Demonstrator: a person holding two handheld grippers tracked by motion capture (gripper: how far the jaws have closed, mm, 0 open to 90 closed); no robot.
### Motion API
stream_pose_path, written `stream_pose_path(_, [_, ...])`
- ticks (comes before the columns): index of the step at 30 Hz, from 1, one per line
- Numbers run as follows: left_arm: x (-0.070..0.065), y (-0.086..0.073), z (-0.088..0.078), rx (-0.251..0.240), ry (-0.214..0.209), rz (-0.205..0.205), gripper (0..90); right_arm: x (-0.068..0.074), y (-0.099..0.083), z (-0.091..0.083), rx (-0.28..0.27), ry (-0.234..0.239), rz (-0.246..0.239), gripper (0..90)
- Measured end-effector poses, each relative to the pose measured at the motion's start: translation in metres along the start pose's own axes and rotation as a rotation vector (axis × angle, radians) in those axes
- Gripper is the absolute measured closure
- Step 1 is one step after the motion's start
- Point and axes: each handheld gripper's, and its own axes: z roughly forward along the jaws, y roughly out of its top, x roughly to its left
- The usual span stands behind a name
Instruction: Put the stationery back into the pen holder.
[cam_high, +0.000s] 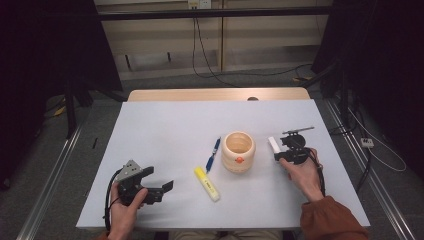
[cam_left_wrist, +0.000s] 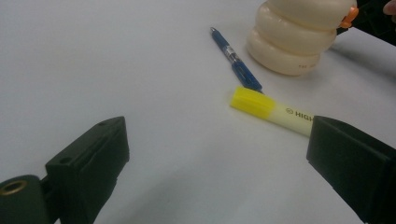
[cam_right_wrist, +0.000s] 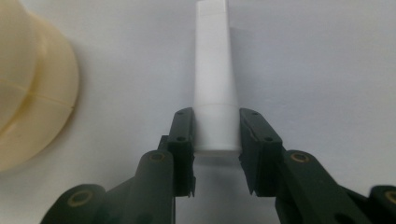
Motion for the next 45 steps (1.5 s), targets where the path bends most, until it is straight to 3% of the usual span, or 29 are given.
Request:
stream_pose_path(16, [-0.001, -0.001, 0.003, 0.015, 0.008, 0.024, 5.7, -0.009, -0.001, -0.023, -0.054, 0.057, -0.029, 68.3])
stream_pose_path(21, [-0.003, -0.001, 0.004, 0.009, 0.014, 0.037, 5.7, -0.014, -0.007, -0.031, -0.066, 0.093, -0.057, 68.2])
stream_pose_path(29, [-0.004, -0.001, 0.001, 0.011, 0.013, 0.066, 6.2, -0.019, -0.024, -0.045, -0.103, 0.164, -0.135, 68.2])
stream_pose_path(37, [-0.006, 0.000, 0.002, -0.007, 0.010, 0.083, 6.0, -0.026, -0.046, -0.061, -0.092, 0.188, -0.176, 68.2])
stream_pose_path(45, [-0.009, 0.002, 0.002, -0.009, 0.000, 0.128, 5.9, -0.018, -0.063, -0.068, -0.079, 0.255, -0.223, 68.2])
